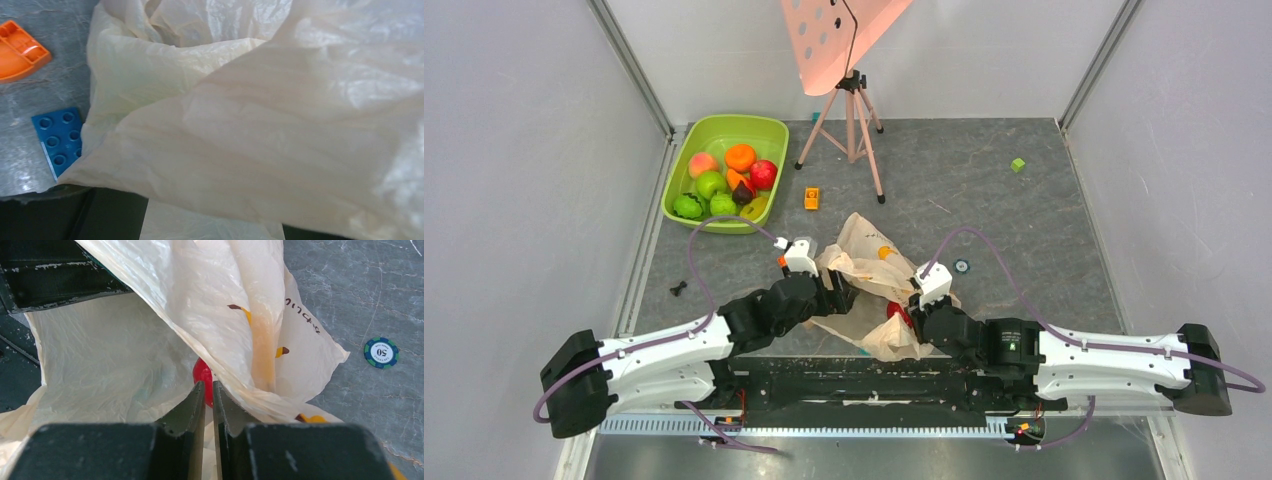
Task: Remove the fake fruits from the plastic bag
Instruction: Adjust the plastic bag at the center of the board.
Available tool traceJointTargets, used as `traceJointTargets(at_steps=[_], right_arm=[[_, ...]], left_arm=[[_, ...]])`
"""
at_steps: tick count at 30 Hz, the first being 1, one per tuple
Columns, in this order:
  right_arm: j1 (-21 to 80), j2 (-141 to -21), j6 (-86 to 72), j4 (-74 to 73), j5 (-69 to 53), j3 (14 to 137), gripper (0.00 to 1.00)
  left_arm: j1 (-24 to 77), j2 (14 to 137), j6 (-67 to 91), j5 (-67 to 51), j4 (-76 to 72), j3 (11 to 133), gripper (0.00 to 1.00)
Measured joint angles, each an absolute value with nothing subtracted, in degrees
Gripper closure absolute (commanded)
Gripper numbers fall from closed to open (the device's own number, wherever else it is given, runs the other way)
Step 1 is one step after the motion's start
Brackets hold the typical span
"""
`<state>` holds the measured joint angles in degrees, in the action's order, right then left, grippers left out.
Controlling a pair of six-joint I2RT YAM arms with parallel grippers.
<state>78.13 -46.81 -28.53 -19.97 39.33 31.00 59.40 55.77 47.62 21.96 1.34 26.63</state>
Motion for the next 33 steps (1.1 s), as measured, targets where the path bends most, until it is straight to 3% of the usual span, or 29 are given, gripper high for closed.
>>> traceJointTargets(at_steps=[8,16,23,33], right_arm=[[78.11,-46.13,-27.79,-16.34,37.98,29.02,0.86],[78.11,-46.24,-25.21,-9.32,30.30,22.85,0.87],[78.11,-46.74,-24.71,-6.79,29.45,22.72,0.89],[82.32,-47.11,-18.02,-0.95,24.47,22.72,0.81]], left_arm=[[59.40,57.52,46.35,24.12,3.16,28.47,0.09],[59.94,60.14,45.78,24.03,3.31,28.47,0.21],[63.83,49.56,45.89,23.70,7.94,28.75,0.29],[72.40,50.57,47.57,23.92,8.54,26.50,0.33]])
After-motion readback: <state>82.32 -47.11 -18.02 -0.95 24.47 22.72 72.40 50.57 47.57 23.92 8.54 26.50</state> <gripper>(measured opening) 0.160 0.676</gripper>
